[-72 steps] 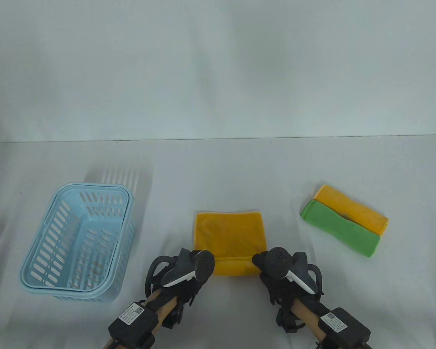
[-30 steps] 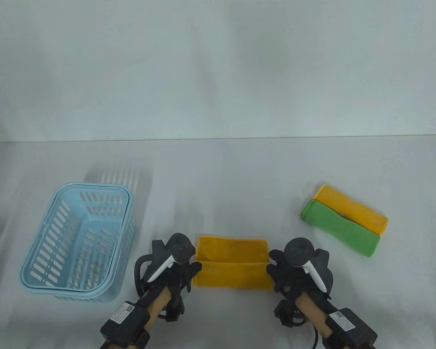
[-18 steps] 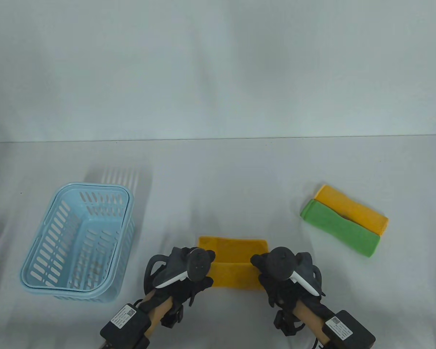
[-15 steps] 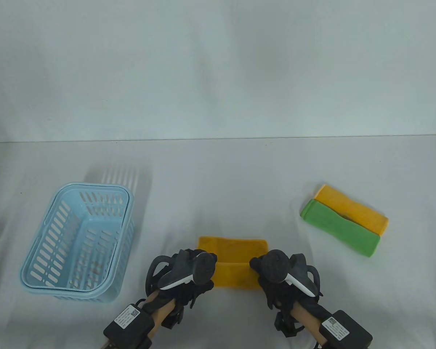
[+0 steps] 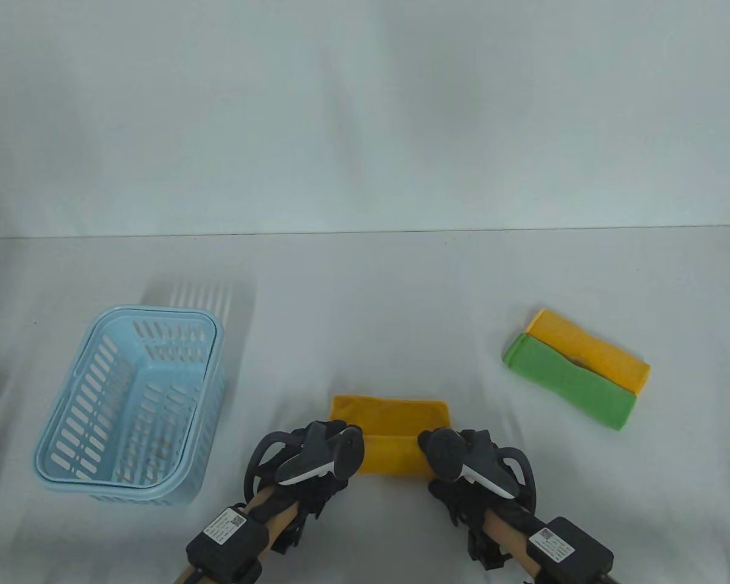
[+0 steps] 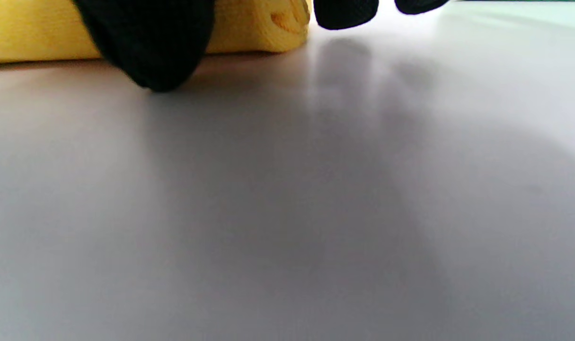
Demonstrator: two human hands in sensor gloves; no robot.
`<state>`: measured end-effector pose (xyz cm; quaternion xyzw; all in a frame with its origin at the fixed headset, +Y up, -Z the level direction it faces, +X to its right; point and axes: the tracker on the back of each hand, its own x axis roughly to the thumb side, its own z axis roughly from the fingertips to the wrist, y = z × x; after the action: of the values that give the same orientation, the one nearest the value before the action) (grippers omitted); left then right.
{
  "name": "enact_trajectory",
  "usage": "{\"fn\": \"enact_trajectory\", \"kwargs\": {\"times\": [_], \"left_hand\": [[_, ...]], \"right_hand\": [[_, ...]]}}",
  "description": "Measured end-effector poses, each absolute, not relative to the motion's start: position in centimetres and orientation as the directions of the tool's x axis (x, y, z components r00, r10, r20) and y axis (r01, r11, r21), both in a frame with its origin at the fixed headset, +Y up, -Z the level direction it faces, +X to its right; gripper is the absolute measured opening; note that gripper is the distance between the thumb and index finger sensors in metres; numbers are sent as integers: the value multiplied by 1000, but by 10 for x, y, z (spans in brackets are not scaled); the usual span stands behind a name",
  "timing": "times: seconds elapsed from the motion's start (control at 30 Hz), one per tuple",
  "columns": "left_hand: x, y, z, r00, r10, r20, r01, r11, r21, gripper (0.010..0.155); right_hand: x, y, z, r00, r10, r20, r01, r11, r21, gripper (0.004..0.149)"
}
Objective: Roll square towel into towel roll
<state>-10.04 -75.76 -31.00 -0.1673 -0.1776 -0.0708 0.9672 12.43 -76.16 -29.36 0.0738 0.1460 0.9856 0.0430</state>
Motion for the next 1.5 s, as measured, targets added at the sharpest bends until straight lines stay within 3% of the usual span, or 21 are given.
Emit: {"fn": "enact_trajectory", "kwargs": {"times": [0.2,0.5,0.6,0.87,1.1,1.5], "left_hand": [[-104,-751,-312,936,-15,350,138,934,-329,76],[-122,-740,-322,942,258,213,-145,890,-433,73],[-126,-740,-323,939,302,167,-200,871,-449,74],[-133,-743,-324,941,331,73,-252,827,-502,72],[-139,-743,-327,972,233,28,-202,892,-404,72],[-149,-736,-328,967,256,8,-237,906,-350,73]], "right_hand": [[128,-759,-297,-979,171,108,-136,-952,273,65],[157,-752,-309,-864,494,-96,-499,-816,291,69],[162,-751,-310,-836,529,-145,-547,-790,275,70],[161,-752,-308,-860,478,-180,-510,-818,266,69],[167,-756,-311,-857,464,-225,-510,-827,237,67],[174,-750,-313,-852,474,-222,-518,-824,229,71]]}}
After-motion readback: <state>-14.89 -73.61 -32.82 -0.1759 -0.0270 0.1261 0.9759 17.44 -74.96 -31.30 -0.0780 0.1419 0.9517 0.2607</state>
